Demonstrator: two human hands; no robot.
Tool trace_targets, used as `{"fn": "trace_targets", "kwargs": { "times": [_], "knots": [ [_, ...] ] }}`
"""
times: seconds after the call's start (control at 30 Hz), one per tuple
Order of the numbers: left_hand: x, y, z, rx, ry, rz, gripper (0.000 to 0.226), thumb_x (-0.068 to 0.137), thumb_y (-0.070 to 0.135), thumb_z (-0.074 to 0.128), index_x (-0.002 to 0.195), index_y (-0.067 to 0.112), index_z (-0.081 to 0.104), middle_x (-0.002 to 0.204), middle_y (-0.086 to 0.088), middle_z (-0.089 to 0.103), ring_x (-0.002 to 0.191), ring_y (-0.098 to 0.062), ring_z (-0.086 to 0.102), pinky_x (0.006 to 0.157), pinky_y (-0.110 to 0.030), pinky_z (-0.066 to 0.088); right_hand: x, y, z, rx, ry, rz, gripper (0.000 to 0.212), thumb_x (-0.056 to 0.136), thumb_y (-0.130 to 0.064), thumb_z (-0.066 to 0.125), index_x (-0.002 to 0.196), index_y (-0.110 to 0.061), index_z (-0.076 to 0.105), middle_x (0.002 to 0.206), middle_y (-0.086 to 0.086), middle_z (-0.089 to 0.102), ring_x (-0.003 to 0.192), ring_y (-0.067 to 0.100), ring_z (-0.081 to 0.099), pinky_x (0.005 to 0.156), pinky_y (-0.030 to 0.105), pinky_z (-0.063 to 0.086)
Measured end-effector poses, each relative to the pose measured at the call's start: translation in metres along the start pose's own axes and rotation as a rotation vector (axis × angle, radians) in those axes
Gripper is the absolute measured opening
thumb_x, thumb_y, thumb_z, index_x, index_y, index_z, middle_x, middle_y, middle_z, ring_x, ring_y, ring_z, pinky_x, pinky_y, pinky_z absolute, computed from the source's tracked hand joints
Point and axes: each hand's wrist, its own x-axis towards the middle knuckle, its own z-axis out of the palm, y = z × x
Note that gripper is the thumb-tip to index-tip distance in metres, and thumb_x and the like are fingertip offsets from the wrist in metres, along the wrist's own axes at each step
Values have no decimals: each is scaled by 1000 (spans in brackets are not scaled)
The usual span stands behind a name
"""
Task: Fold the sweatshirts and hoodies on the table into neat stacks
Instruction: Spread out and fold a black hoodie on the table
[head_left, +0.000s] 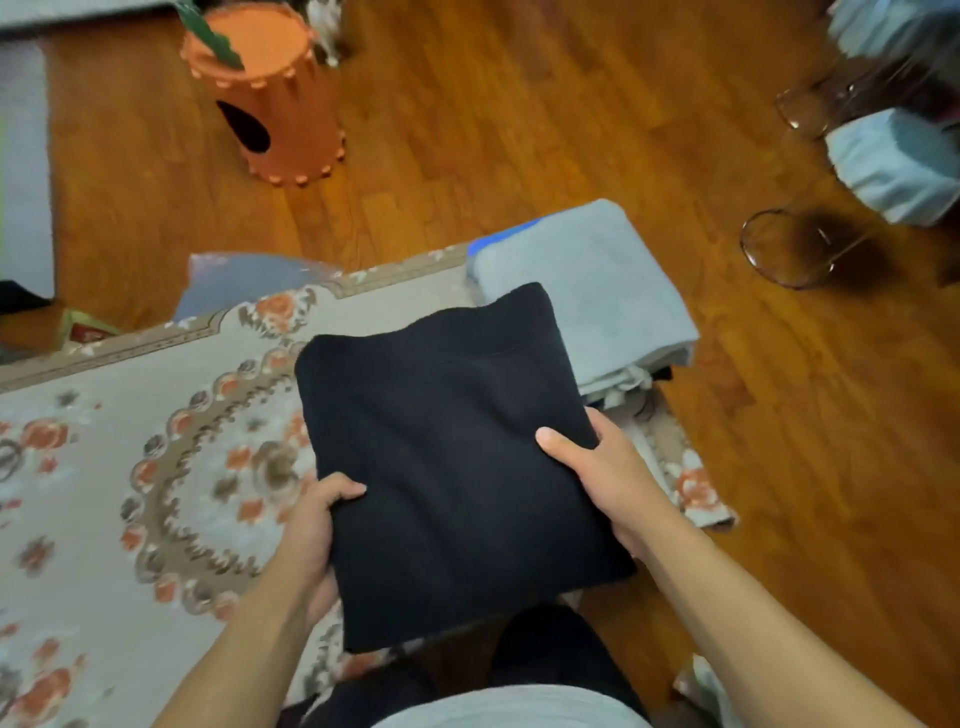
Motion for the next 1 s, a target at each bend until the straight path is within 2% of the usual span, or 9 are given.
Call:
{"fn": "trace_targets", "kwargs": {
  "times": [0.07, 0.2, 0.43, 0.53, 0.63, 0.73, 0.83, 0.9, 1.0],
  "knots": [
    [-9, -12, 59, -15, -22, 47, 51, 84, 10, 55, 133, 18, 63, 121, -12, 73, 109, -38, 69, 88, -50, 54, 12, -20, -57, -49, -5, -19, 33, 89, -36, 75, 120, -36, 66, 113, -16, 74, 102, 10, 72, 88, 38, 57],
    [-14, 0, 156, -33, -98, 190, 66, 86, -1, 49, 139, 39, 57, 129, -1, 70, 116, -32, 68, 96, -52, 55, 47, -60, -144, -132, 39, -78, 32, 88, -31, 77, 118, -25, 69, 110, -8, 76, 102, 15, 73, 97, 47, 55],
    [35, 74, 263, -58, -94, 447, 55, 82, 2, 47, 130, 26, 62, 125, -2, 72, 116, -27, 68, 98, -45, 55, 154, -147, -203, -119, 50, -318, 36, 92, -40, 71, 125, -28, 65, 117, -11, 73, 107, 11, 70, 90, 35, 54],
    [89, 70, 283, -13, -2, 443, 49, 85, 8, 47, 128, 28, 60, 121, 2, 72, 110, -22, 69, 87, -40, 57, 219, -131, -202, -199, 8, -248, 35, 94, -45, 67, 125, -32, 63, 117, -12, 72, 105, 10, 70, 83, 31, 53],
    [140, 34, 288, 150, 75, 266, 45, 94, 18, 44, 137, 32, 49, 126, 5, 65, 109, -19, 64, 79, -37, 53, 271, -81, -200, -390, -35, -120, 40, 98, -45, 60, 135, -30, 57, 128, -9, 66, 112, 15, 65, 85, 33, 50],
    [162, 14, 287, 231, 184, 197, 48, 96, 27, 39, 144, 33, 40, 131, 5, 59, 111, -20, 60, 97, -46, 51, 288, -62, -196, -493, 56, -101, 49, 98, -48, 56, 142, -28, 51, 134, -7, 61, 120, 18, 59, 93, 38, 47],
    [159, 17, 293, 292, 227, 284, 48, 100, 29, 36, 148, 37, 35, 132, 10, 57, 114, -17, 58, 100, -44, 49, 284, -69, -184, -793, 241, -200, 65, 100, -46, 50, 157, -25, 26, 149, 5, 45, 131, 29, 50, 103, 45, 43],
    [159, 20, 295, 346, 225, 324, 48, 102, 31, 35, 149, 39, 33, 135, 11, 55, 118, -18, 57, 106, -47, 47, 280, -77, -174, -938, 296, -287, 66, 103, -39, 45, 160, -26, 13, 148, 10, 38, 122, 32, 53, 94, 43, 46],
    [165, 26, 293, 345, 200, 354, 46, 102, 31, 35, 147, 39, 38, 132, 12, 58, 117, -16, 59, 107, -49, 48, 286, -84, -169, -947, 333, -325, 65, 103, -33, 43, 159, -30, 10, 133, 6, 38, 102, 28, 55, 82, 39, 49]
  ]
}}
